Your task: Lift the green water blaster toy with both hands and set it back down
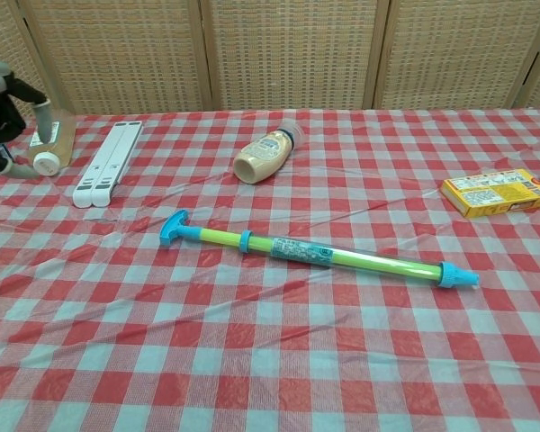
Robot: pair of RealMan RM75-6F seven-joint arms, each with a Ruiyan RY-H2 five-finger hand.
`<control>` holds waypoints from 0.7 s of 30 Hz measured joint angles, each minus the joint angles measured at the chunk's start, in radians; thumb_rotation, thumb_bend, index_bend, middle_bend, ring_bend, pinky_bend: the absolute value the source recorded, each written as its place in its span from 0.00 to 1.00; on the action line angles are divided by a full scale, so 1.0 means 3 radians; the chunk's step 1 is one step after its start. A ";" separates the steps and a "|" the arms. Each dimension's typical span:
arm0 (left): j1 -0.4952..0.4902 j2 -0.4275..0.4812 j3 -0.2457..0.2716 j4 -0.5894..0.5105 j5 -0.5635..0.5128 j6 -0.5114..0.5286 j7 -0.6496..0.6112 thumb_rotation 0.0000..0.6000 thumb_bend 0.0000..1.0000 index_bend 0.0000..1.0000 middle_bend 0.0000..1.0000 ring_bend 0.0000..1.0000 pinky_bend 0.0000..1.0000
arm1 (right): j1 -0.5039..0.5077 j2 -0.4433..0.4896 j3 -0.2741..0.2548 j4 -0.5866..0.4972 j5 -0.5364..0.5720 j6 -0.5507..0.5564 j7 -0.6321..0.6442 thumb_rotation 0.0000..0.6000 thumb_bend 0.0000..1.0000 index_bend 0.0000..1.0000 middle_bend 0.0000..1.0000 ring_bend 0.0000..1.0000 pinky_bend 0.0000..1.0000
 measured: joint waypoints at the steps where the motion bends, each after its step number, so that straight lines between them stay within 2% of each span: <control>1: -0.0086 -0.0024 -0.0023 -0.0010 -0.0118 -0.0056 0.0090 1.00 0.19 0.53 0.85 0.80 0.72 | 0.0001 0.0001 0.0001 0.0005 0.0008 -0.0010 0.0014 1.00 0.09 0.00 0.00 0.00 0.00; 11: -0.0629 -0.0312 -0.0070 0.0026 -0.0839 -0.0247 0.0679 1.00 0.19 0.53 0.86 0.81 0.73 | 0.0003 0.0024 0.0020 0.0038 0.0087 -0.0091 0.0112 1.00 0.09 0.00 0.00 0.00 0.00; 21: -0.1015 -0.0596 0.0050 0.0222 -0.1407 -0.0284 0.0984 1.00 0.29 0.49 0.86 0.81 0.73 | 0.0008 0.0042 0.0015 0.0043 0.0075 -0.0123 0.0198 1.00 0.09 0.00 0.00 0.00 0.00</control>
